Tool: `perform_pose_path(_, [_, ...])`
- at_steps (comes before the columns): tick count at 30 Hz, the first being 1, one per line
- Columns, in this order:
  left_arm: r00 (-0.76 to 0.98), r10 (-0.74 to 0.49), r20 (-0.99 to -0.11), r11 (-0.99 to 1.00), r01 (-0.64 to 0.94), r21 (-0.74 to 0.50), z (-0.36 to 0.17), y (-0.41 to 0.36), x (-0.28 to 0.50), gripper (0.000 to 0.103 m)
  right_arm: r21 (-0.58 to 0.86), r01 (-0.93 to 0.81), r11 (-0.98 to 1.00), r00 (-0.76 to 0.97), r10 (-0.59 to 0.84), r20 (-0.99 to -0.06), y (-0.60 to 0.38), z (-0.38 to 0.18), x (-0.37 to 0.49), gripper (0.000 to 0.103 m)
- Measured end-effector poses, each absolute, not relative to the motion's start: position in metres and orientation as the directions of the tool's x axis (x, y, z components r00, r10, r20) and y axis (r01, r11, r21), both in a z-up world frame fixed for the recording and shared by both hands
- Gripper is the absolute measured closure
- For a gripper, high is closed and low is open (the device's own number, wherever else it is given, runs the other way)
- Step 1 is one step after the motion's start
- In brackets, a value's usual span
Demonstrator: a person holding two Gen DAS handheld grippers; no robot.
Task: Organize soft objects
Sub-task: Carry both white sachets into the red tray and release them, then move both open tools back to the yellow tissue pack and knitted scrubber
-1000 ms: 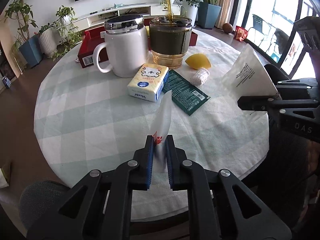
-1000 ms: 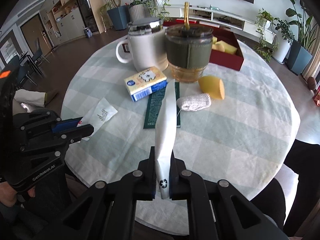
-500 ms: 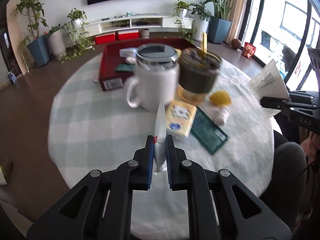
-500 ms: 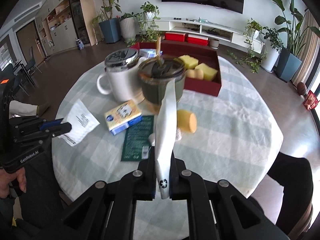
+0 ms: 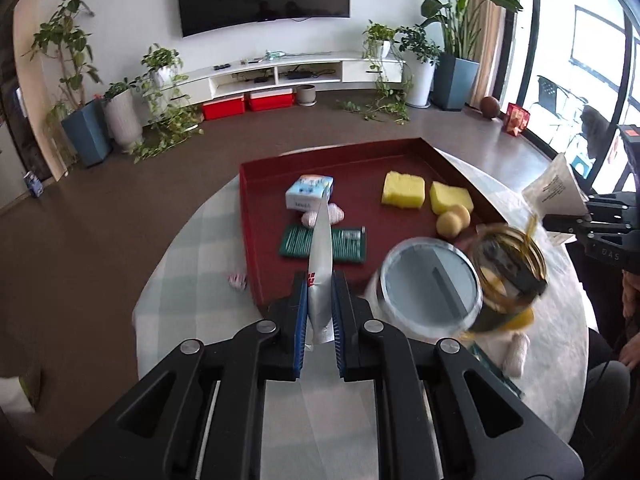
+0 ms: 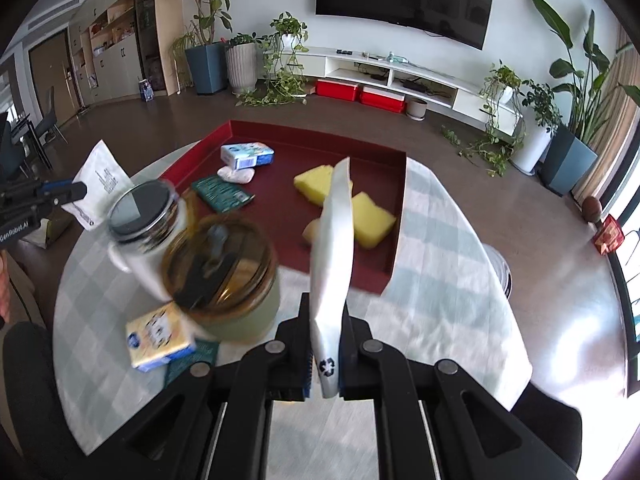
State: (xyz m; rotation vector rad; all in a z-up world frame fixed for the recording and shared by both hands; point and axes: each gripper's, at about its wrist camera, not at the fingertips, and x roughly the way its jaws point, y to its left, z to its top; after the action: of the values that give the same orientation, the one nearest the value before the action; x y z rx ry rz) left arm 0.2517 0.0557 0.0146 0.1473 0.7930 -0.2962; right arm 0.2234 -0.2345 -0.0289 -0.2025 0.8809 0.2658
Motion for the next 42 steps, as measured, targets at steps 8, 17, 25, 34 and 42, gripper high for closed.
perform_pose_path(8, [0.609, -0.211, -0.765, 0.917, 0.394, 0.061, -0.010, 0.038, 0.338, 0.093, -0.082, -0.394, 0.915, 0.550, 0.163, -0.819, -0.228, -0.051, 0.317, 0.093])
perform_pose_path(17, [0.547, -0.226, -0.806, 0.885, 0.461, 0.064, -0.050, 0.018, 0.366, 0.093, -0.067, -0.505, 0.861, 0.472, 0.210, -0.856, -0.200, -0.084, 0.374, 0.093])
perform_pose_path(25, [0.555, -0.192, -0.809, 0.903, 0.423, 0.076, -0.066, 0.023, 0.375, 0.089, -0.050, -0.537, 0.842, 0.417, 0.214, -0.883, -0.189, -0.109, 0.391, 0.090])
perform_pose_path(34, [0.614, -0.115, -0.781, 0.931, 0.341, 0.130, -0.070, 0.032, 0.370, 0.017, -0.043, -0.500, 0.865, 0.442, 0.212, -0.872, -0.195, -0.115, 0.386, 0.040])
perform_pose_path(42, [0.646, -0.087, -0.758, 0.951, 0.279, 0.130, -0.064, 0.047, 0.363, 0.004, -0.004, -0.454, 0.891, 0.471, 0.236, -0.850, -0.209, -0.108, 0.378, 0.039])
